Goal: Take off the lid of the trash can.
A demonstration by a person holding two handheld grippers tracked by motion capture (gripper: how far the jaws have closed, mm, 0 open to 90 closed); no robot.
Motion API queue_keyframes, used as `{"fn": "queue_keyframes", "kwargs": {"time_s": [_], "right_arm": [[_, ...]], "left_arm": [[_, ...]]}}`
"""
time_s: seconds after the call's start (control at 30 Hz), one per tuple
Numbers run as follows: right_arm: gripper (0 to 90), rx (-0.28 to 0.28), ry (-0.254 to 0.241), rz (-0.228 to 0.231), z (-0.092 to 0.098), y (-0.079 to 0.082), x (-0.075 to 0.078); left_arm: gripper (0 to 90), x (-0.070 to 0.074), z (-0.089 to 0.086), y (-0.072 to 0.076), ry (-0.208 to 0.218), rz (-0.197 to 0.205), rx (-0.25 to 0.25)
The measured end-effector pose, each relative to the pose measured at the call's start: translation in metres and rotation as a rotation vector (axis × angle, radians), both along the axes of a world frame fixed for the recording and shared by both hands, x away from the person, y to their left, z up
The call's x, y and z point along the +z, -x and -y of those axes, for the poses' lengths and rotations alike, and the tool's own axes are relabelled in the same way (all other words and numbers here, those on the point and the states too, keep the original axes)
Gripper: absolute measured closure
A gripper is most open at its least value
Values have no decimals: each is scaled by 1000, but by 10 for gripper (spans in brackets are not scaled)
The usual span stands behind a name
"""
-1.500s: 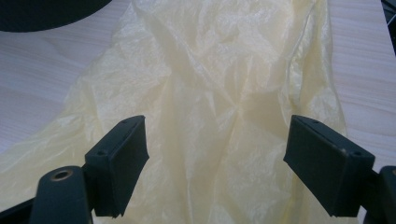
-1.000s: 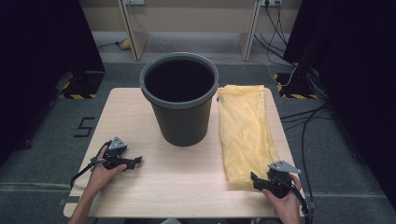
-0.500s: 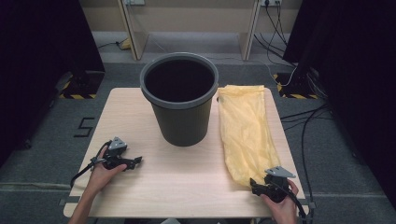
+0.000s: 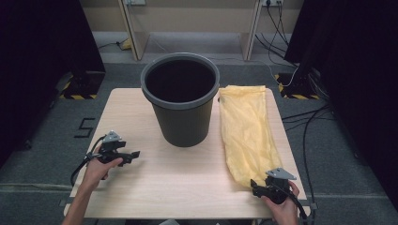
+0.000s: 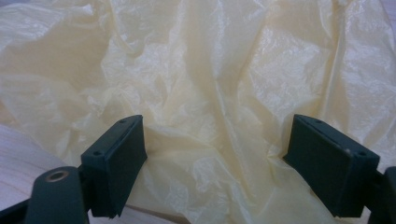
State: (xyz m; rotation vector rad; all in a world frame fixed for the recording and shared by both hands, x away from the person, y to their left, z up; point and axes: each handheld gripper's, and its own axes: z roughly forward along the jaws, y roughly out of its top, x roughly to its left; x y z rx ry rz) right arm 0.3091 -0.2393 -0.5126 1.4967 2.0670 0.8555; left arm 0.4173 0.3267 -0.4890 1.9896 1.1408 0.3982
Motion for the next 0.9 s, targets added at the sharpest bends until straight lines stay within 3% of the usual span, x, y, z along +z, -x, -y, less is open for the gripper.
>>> {"fn": "queue_keyframes", "kwargs": {"time_s": [0.3, 0.43, 0.57, 0.67, 0.83, 0.9], "right_arm": [[190, 10, 1, 4, 1, 0, -1], [188, 17, 6, 8, 1, 0, -1], [185, 17, 3, 7, 1, 0, -1], [182, 20, 4, 11, 1, 0, -1], [177, 25, 4, 15, 2, -1, -2], [177, 23, 2, 14, 2, 0, -2]], "left_arm": [[152, 62, -9, -22, 104, 22, -15], [149, 79, -8, -33, 90, 61, 9], [149, 92, -9, -44, 153, 72, -16], [153, 102, -8, -49, 147, 93, -40], [151, 121, -8, -62, 191, 62, -49], [149, 129, -8, -67, 186, 65, -41]]}}
